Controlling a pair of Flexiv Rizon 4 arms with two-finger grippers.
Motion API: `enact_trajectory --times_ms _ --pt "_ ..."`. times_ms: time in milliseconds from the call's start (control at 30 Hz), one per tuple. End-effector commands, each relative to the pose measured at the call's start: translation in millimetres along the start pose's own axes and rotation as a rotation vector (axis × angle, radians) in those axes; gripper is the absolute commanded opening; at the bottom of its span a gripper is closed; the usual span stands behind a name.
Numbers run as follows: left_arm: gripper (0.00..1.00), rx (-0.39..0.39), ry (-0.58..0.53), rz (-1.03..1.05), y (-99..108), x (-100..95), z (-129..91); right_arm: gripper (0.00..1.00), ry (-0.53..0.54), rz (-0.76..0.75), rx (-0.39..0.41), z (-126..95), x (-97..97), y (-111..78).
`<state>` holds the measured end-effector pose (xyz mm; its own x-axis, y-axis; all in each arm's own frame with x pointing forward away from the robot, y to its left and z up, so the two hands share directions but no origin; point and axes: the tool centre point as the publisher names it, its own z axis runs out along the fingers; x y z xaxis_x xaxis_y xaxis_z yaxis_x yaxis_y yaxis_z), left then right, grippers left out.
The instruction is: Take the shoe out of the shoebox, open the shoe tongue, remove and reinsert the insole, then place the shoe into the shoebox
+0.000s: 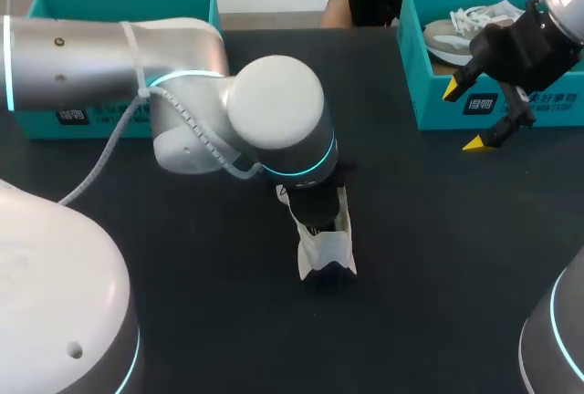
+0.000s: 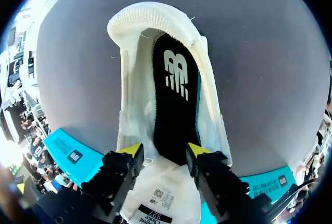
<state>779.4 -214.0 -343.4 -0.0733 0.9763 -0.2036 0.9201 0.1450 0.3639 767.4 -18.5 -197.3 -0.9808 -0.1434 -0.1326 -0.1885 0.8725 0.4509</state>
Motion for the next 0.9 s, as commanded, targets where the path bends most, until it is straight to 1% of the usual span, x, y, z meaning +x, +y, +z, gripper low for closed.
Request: enact_trajectory --times_ms 33,67,433,733,900 --pt "1.00 0.011 0.006 0.002 -1 2.4 2 1.00 0.001 0.001 0.002 1 -0.8 -0.1" --pt "1.00 0.020 0.012 -0.003 -2 3.5 4 1.00 0.001 0.001 0.002 1 -0.8 -0.1" --pt "1.00 0.016 0.045 0.005 -6 12.3 19 1.00 0.001 0.001 0.002 1 -0.8 -0.1" --pt "1.00 0.029 0.040 0.052 2 11.4 4 1.00 0.001 0.001 0.002 1 -0.8 -0.1" --pt "1.00 0.044 0.040 0.076 11 9.1 -12 1.00 0.001 0.001 0.002 1 -0.8 -0.1"
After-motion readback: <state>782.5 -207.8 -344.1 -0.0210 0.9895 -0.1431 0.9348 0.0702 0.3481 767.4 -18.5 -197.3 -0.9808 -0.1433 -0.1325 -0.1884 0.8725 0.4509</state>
